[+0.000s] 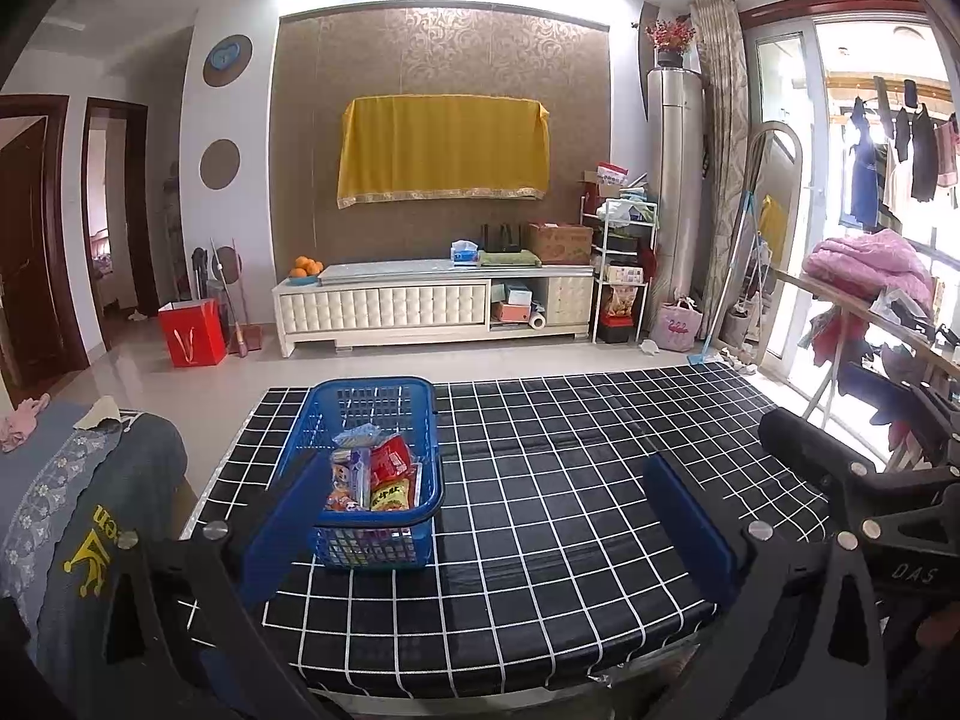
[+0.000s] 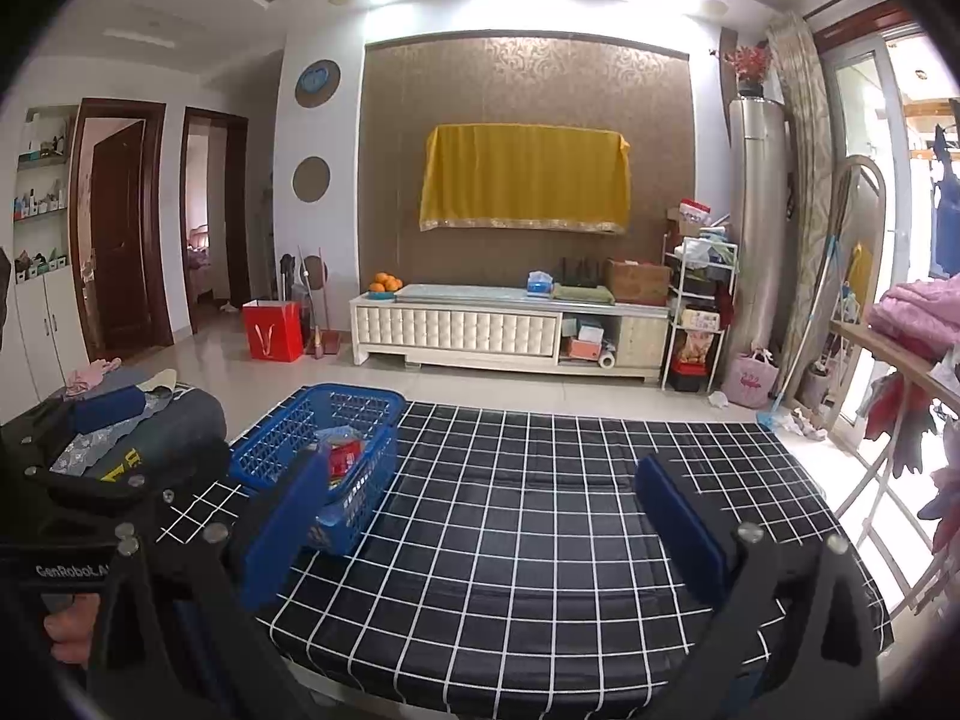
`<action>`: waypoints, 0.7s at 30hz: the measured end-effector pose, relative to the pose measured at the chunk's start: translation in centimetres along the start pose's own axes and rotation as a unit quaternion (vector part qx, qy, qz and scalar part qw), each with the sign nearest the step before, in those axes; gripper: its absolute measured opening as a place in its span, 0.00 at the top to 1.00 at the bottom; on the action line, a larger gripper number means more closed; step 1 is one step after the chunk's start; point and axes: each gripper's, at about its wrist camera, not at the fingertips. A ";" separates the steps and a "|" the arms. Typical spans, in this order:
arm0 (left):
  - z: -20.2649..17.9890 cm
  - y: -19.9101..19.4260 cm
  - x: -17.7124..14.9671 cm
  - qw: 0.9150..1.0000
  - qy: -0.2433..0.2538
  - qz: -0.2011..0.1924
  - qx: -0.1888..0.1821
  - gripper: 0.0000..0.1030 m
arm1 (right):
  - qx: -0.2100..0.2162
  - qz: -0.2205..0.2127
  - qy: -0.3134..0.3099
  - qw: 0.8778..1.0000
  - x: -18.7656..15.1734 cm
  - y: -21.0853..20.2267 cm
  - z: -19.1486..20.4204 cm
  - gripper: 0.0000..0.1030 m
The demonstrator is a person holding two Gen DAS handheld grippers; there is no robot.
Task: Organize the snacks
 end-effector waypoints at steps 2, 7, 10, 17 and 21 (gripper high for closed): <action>0.0 0.0 -0.1 1.000 -0.002 0.001 -0.002 0.00 | 0.001 0.000 0.000 1.000 0.0 0.0 0.0 0.00; 0.2 -0.1 -0.1 1.000 -0.004 -0.001 -0.004 0.00 | 0.001 0.000 -0.001 1.000 0.0 0.0 0.0 0.00; 0.2 -0.2 -0.2 1.000 -0.006 -0.001 -0.006 0.00 | 0.002 0.001 0.001 1.000 -0.1 0.0 0.0 0.00; 0.3 -0.2 -0.4 1.000 -0.011 0.002 -0.007 0.00 | 0.005 0.006 0.003 1.000 0.0 0.0 -0.1 0.00; 0.5 -0.3 -0.5 1.000 -0.017 0.002 -0.005 0.00 | 0.006 0.007 0.002 1.000 -0.2 -0.1 0.2 0.00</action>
Point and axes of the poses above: each gripper's, at about its wrist camera, not at the fingertips, and y roughly the way its jaws point, z to its left, x to its top, and after that the axes turned 7 degrees about z, right-handed
